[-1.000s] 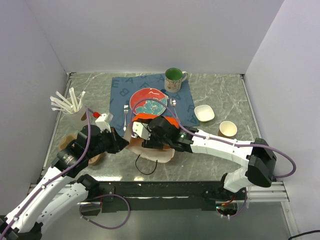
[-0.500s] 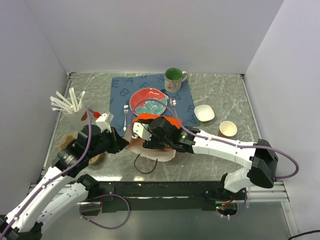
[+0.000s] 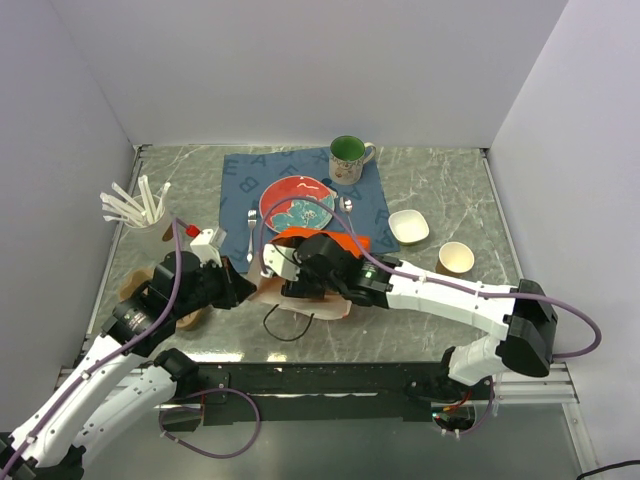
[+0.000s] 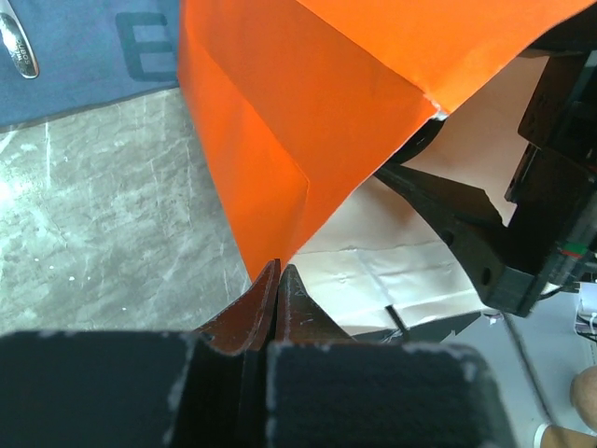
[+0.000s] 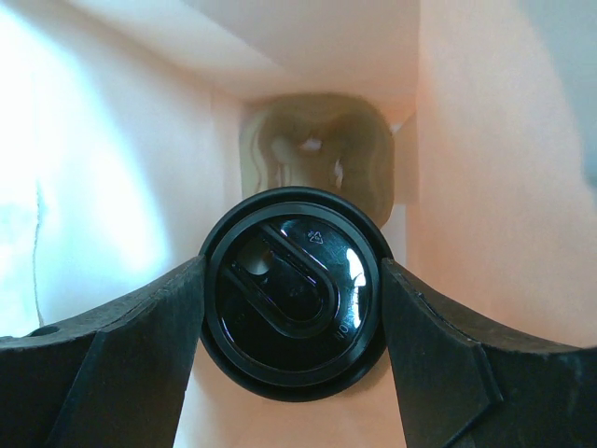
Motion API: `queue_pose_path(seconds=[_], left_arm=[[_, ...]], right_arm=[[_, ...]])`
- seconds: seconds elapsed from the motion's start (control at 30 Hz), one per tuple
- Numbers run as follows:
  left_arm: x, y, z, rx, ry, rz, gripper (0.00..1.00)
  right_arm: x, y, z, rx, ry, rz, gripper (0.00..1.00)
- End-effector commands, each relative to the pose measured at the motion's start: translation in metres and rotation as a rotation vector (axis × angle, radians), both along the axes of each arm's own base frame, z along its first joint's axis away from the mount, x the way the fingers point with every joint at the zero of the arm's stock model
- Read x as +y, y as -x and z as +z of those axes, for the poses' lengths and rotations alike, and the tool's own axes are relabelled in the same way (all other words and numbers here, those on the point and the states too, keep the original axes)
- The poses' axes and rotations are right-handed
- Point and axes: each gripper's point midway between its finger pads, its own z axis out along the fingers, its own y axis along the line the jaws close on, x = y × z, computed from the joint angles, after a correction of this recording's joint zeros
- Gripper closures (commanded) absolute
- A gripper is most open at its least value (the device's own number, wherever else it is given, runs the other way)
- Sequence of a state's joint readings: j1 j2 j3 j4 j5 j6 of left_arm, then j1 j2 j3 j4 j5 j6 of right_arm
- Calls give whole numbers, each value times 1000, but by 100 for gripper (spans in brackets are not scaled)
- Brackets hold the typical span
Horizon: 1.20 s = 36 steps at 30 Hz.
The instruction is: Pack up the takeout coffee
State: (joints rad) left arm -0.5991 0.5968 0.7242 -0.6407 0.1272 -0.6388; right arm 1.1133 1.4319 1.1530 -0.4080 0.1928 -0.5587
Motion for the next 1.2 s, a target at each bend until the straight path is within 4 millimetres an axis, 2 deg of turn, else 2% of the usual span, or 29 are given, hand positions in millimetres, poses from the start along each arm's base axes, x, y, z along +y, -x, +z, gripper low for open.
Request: queue_pose_path(seconds=[0.0,0.1,0.33,0.57,0.8,1.0,1.17], left_arm=[[-1,3,15,-36,16,-24,99],[-3,4,17,-42,22,-40,99],[-5,11,17,-30,33,-69,99],[-5,14,17,-24,42,-77,99],[-4,14,19,-25,43,-72,99],[-4,15,16,-23,43,-69,99],[-3,14,18,-27,38,-66,99]], right_arm=[[13,4,29,-50,-162,36,61],[12,4,14,-65,-153,50,62],[16,1,-1,-88,-140,71,62],[10,-6,-20,-117,-91,46,62],[6,-14,-14,-163,-78,21,62],[19,-16,2,-189,-125,50,63],[19,-19,-13,-187,-92,43,63]])
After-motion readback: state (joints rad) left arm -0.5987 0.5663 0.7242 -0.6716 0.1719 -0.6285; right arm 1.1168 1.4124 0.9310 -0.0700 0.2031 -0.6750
